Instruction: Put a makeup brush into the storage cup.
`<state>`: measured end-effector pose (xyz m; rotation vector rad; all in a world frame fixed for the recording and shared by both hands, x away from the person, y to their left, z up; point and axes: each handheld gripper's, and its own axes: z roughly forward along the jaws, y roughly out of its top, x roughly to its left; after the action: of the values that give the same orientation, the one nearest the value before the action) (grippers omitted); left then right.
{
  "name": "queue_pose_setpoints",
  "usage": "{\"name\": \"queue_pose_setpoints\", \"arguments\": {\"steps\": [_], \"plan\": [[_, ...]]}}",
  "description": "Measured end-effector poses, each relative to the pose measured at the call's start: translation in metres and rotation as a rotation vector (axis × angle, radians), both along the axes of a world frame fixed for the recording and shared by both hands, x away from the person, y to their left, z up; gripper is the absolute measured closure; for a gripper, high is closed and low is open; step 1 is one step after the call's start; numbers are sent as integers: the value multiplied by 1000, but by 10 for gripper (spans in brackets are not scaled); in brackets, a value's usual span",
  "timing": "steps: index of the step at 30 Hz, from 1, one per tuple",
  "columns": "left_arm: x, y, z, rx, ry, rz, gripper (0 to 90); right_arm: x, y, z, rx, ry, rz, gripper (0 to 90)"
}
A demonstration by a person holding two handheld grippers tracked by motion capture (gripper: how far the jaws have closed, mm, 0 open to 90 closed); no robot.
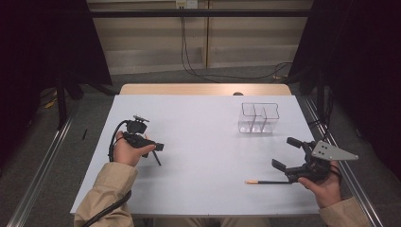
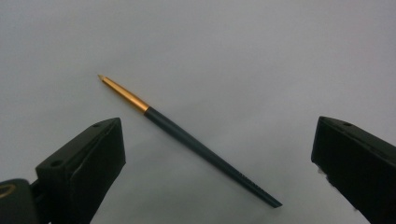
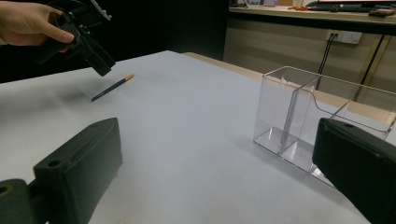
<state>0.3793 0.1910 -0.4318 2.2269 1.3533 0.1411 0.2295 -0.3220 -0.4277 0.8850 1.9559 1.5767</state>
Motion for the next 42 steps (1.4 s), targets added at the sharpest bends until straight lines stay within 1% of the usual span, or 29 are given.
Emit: {"name": "queue_pose_setpoints", "arguments": {"steps": [1,3,4,5,6,8,9,11,13,14,15,17,20,21,25,26,27,28,29,30,31,33,35,37,38,40,42], "plan": [[0,1,0,9,1,0,29,0,0,0,-1,0,-1,8],[0,0,1,10,0,3,36,0,0,0,-1,0,-1,9],[0,-1,1,21,0,-3,48,0,0,0,-1,-2,-1,8],[-1,-2,2,39,3,3,55,0,0,0,-2,-3,-2,9],[-1,-3,2,46,2,-8,58,0,0,0,-2,-5,-1,9],[-1,-5,3,59,5,-12,82,0,0,0,-3,-4,-1,9],[-1,-5,3,74,3,-18,90,0,0,0,-3,-4,-1,8],[-1,-6,3,85,1,-17,103,0,0,0,-3,-4,-1,8],[-1,-6,4,88,-3,-18,126,0,0,0,-3,-6,-2,9],[-1,-6,4,83,-4,-13,137,0,0,0,-3,-6,-4,9],[-1,-6,5,96,-7,-19,153,0,0,0,-3,-6,-3,9],[-2,-6,5,104,-7,-20,161,0,0,0,-3,-5,-3,9],[-2,-6,6,100,-1,-18,196,0,0,0,-4,-3,-5,9],[-2,-6,6,98,5,-9,201,0,0,0,-3,-4,-4,9],[-2,-6,5,117,11,-13,242,0,0,0,-3,-4,-4,9],[-3,-6,4,111,11,-3,253,0,-1,0,-3,-4,-4,9],[-2,-5,3,118,11,-8,261,0,-1,0,-1,-4,-3,9],[-2,-5,2,106,12,-13,280,0,-1,0,-2,-4,-4,9],[-3,-5,2,100,27,-4,336,0,-1,1,-1,-4,-4,8],[-2,-5,1,104,29,-4,343,0,-1,1,1,-3,-4,8],[-3,-6,0,92,42,13,334,0,-1,1,1,-3,-5,9],[-3,-6,-2,85,79,43,341,0,-1,0,0,-2,-4,9],[-3,-7,-3,82,102,59,343,0,-1,0,-2,-3,-5,9],[-2,-6,-5,86,128,71,376,0,-1,0,-1,-3,-3,8],[-2,-7,-5,89,135,79,395,0,-1,0,0,-3,-3,8],[-1,-7,-5,85,152,79,448,1,-1,0,-2,-5,-3,9],[-1,-8,-6,89,158,89,488,0,-1,0,0,-2,-1,8]]}}
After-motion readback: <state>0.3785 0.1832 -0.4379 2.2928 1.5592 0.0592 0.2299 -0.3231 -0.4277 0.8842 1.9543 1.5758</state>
